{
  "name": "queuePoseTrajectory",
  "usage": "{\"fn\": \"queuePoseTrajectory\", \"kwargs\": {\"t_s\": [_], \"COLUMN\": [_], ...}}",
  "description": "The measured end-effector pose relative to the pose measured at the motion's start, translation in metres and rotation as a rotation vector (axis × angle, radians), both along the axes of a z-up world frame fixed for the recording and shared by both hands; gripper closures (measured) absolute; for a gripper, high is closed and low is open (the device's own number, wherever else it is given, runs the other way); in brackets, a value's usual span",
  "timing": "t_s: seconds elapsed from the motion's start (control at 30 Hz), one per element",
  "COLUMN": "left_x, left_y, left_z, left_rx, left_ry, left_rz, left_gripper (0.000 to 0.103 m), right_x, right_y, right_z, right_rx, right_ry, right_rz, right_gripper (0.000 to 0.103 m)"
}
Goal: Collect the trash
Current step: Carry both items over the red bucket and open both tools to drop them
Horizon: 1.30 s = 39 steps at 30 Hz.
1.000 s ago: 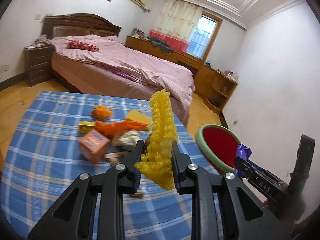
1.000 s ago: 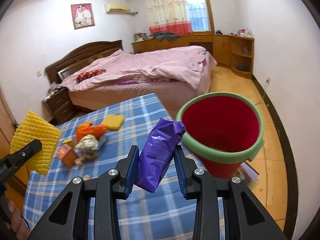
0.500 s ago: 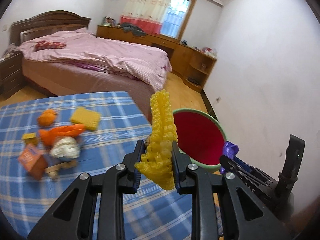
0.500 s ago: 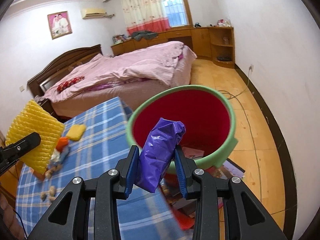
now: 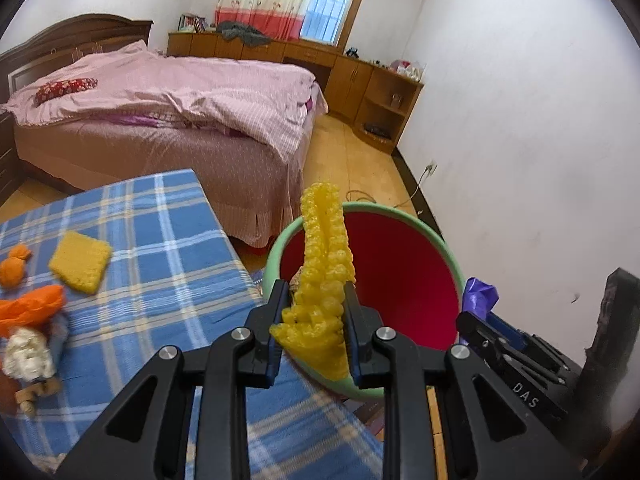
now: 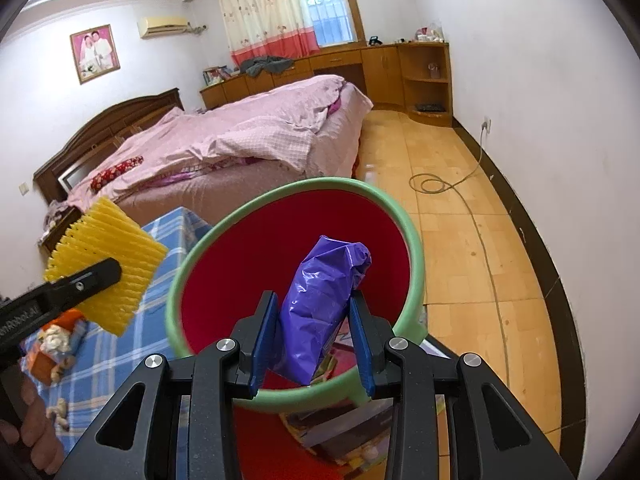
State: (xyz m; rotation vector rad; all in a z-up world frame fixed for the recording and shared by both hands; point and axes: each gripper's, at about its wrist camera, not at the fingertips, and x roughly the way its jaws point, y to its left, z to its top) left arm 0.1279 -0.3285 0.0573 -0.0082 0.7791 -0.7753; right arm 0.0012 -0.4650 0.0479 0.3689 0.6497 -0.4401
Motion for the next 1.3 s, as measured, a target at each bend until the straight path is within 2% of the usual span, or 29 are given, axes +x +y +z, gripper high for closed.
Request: {"fn": "queuePoseTrajectory", "kwargs": {"t_s": [0.43, 0.57, 0.73, 0.97, 1.3], "left_x": [0.015, 0.014, 0.01, 0.001, -0.012], "left_y": [-0.05, -0.056, -0.055, -0.046, -0.004], "left_z": [-0.036, -0.04, -0.038, -0.029, 0.001], "left_rx": [0.068, 0.113, 0.128, 0.115, 0.058], "left_ry": [0.038, 0.04, 0.016, 0.018, -0.001], "left_rz": [-0.026, -0.017, -0.006, -0.009, 0.035], "left_gripper": [0.077, 0.055, 0.052, 0.052, 0.052], "right_x": [0.018, 0.017, 0.009, 0.0, -0.016], "right_y": [-0.029, -0.034, -0.041, -0.04, -0.014], "right_z": [-0.024, -0.026, -0.024, -0.014, 0.01], "right_rx": [0.055, 0.094, 0.128, 0.128, 0.129], "right_ry": [0.033, 0.01, -0.024, -0.052, -0.084], "right_rz": [0.028, 0.037, 0.018, 0.013, 0.026], "right_gripper": [0.064, 0.064, 0.063, 0.045, 0.033]}}
